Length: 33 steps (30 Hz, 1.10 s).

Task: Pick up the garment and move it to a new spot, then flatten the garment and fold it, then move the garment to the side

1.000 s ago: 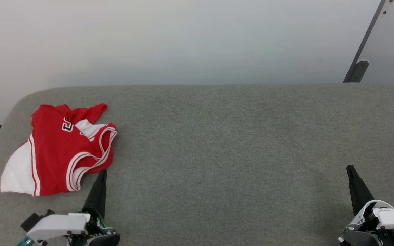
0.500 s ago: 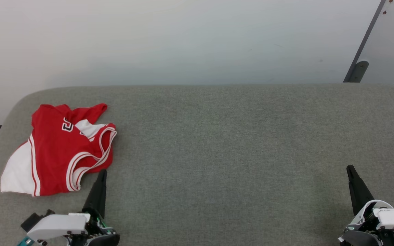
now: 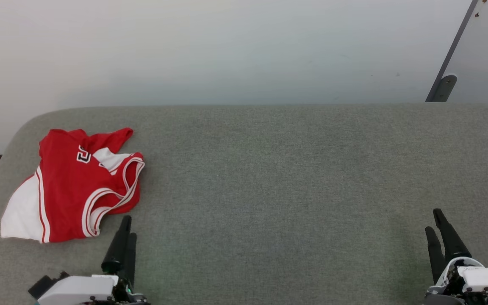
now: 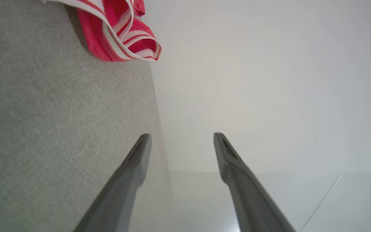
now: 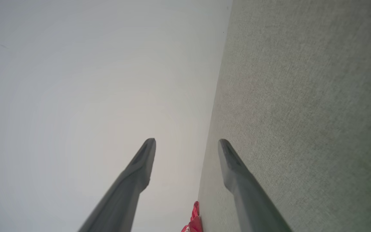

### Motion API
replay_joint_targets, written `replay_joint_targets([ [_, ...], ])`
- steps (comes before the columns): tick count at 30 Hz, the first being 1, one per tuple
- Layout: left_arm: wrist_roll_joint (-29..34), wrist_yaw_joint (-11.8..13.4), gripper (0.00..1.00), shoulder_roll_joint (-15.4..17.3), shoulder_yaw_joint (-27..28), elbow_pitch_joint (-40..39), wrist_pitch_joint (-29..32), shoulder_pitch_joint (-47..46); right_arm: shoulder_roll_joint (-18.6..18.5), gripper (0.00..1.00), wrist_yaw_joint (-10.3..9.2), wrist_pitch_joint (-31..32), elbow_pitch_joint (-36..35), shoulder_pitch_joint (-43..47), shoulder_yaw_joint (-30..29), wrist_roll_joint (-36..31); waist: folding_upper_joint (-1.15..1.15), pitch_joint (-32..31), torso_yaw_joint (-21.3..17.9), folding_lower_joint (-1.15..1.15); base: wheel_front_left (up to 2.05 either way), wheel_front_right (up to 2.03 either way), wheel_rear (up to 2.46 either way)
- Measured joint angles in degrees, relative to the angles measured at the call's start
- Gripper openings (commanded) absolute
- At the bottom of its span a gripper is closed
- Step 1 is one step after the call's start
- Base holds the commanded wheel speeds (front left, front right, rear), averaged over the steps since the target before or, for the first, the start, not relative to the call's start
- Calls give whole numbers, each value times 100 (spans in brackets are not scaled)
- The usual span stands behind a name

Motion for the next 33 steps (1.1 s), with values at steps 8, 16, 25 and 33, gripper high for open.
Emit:
replay_joint_targets([
  [8,855,0,100,113,-38,5,-219,-113,-254,100,0,-309,0,-180,314,-666,0,12,9,0,0,0,0],
  [16,2079,26,100,116,-63,-116,-413,-169,-497,100,0,-510,-24,-346,504,-1713,0,26,29,0,0,0,0],
  [25,3206,66,100,151,-192,-196,-610,-172,-554,100,0,-710,-23,-435,536,-2916,0,26,44,0,0,0,0],
  [33,4063,148,100,240,-332,-231,-777,-183,-609,100,0,-865,11,-552,591,-3990,0,29,49,0,0,0,0],
])
